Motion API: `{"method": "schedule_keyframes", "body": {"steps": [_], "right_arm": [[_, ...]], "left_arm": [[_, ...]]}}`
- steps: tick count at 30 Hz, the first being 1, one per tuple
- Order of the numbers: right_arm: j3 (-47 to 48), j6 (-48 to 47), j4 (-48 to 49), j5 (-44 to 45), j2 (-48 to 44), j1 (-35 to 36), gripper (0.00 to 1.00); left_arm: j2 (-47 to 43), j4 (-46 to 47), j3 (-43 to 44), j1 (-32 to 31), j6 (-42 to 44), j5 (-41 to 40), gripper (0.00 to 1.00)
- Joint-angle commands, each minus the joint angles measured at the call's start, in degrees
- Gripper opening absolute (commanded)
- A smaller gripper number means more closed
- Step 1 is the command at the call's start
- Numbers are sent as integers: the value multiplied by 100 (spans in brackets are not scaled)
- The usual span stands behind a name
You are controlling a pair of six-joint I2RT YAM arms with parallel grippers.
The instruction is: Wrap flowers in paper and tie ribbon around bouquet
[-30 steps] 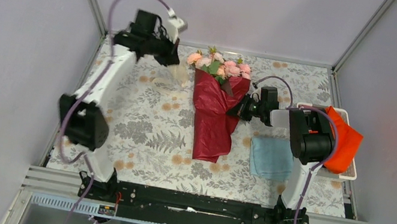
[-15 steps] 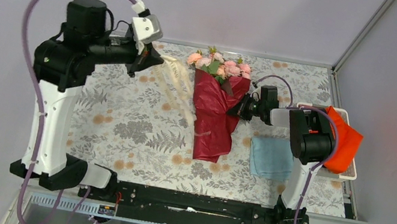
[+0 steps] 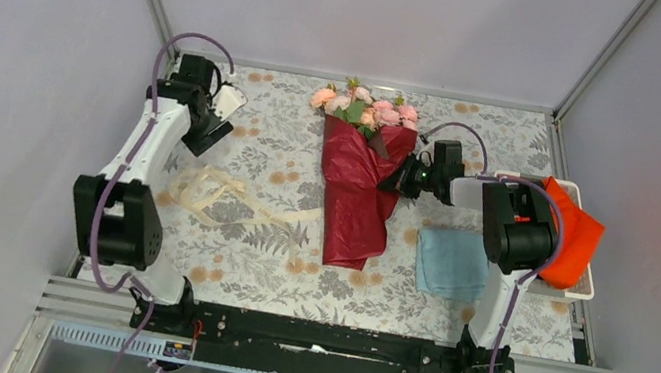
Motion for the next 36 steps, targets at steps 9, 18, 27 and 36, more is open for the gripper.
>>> {"method": "schedule_keyframes", "body": {"steps": [9, 18, 27, 36], "right_arm": [[247, -282, -147, 177, -139, 26, 0], [187, -216, -79, 151, -146, 40, 0], [106, -239, -103, 147, -171, 35, 0], [237, -130, -192, 86, -201, 37, 0]], "left_arm": [[-627, -602, -1008, -530, 2607, 4006, 82], [-91, 585, -2324, -2886, 2519, 4339, 91], [413, 1990, -2701, -3571, 2401, 3472, 90], [802, 1936, -2889, -3597, 2866, 2631, 57]]}}
